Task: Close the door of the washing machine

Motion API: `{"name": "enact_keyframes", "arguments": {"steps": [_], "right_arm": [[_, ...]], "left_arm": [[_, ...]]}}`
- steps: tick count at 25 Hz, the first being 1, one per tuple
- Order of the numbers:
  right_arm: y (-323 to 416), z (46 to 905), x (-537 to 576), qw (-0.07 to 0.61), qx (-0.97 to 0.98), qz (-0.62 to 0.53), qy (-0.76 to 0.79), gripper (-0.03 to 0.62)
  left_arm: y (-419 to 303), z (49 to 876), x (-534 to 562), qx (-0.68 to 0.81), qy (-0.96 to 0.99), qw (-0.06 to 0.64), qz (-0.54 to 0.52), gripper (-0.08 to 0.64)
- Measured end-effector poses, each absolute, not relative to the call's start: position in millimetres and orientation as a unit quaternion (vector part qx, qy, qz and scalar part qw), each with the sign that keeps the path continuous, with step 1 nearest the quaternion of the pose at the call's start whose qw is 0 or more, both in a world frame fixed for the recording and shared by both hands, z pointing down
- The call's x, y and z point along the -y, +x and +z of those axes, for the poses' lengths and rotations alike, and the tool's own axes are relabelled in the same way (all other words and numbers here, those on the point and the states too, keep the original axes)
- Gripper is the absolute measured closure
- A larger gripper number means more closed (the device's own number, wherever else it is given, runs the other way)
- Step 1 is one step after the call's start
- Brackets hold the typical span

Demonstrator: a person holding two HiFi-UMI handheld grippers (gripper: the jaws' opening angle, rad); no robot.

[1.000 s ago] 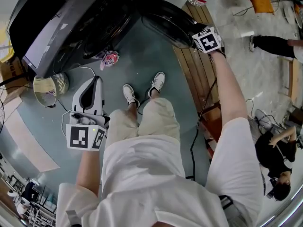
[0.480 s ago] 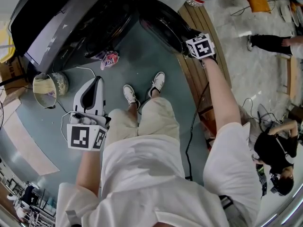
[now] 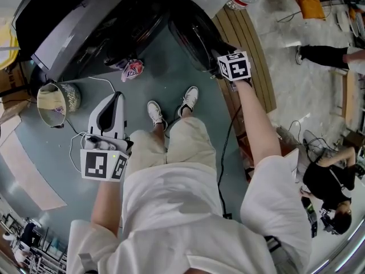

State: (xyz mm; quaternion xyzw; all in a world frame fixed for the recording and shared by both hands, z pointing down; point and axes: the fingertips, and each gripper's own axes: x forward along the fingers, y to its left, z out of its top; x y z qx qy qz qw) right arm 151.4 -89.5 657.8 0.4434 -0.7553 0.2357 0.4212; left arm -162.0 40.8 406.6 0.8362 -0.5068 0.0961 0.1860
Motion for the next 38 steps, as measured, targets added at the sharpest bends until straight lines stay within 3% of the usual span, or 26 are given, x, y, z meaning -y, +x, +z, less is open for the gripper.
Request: {"name": "enact_keyframes", "arguments": {"steps": [38], "right_arm": [[-40,655,50,0.267,0.728,0.362,0.517,0.391]], "left_arm": [[-244,441,-58,0.564,0.790,0.228,0.075,0.554]]}}
